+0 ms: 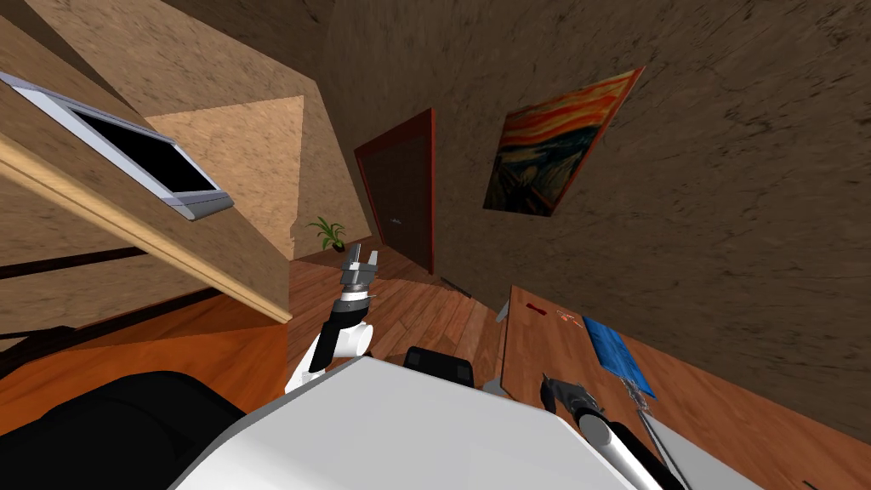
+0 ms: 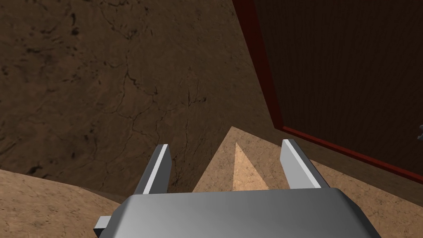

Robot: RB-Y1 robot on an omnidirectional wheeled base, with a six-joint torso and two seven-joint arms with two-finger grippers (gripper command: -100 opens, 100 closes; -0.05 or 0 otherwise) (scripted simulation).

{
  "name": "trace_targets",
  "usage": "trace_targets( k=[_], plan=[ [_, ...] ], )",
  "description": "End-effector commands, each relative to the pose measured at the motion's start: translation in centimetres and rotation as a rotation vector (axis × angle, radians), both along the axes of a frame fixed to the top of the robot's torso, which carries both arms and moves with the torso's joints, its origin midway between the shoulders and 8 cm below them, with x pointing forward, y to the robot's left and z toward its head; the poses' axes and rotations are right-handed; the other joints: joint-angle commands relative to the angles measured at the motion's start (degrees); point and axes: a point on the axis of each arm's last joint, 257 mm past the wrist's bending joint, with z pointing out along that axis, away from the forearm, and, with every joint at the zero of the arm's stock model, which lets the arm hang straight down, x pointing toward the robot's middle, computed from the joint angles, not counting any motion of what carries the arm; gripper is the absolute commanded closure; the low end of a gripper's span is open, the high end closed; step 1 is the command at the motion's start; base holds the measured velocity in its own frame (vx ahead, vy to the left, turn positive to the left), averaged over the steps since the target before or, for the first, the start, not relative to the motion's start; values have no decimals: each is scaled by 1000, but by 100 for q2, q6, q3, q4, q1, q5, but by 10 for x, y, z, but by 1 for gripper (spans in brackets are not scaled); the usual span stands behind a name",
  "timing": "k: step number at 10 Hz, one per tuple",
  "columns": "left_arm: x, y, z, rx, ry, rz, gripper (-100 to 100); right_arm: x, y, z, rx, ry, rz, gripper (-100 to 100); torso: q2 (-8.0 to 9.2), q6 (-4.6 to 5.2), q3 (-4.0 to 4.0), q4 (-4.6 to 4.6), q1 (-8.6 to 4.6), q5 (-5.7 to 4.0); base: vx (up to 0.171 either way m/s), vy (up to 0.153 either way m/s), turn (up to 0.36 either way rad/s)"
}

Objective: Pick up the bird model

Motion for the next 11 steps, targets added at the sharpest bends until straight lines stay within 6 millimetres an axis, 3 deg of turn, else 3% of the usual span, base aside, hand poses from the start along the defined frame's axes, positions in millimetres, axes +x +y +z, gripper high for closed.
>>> trace_targets(
  k=[1,2,5,11],
  plan=[
    [0,0,0,0,0,0,0,-5,0,-2,12,10,-12,-100,0,0,0,0,0,0,15,-4,-6],
    [0,0,0,0,0,0,0,-22,-1,-17,77,36,-71,-100,5,1,3,1,2,1,33,-3,62],
    [0,0,0,0,0,0,0,-47,1,-39,198,66,-180,-100,-6,1,-4,-1,-2,0,52,-11,64],
    [0,0,0,0,0,0,0,-82,8,-63,315,112,-298,-100,5,1,3,1,0,0,23,-9,34]
  ],
)
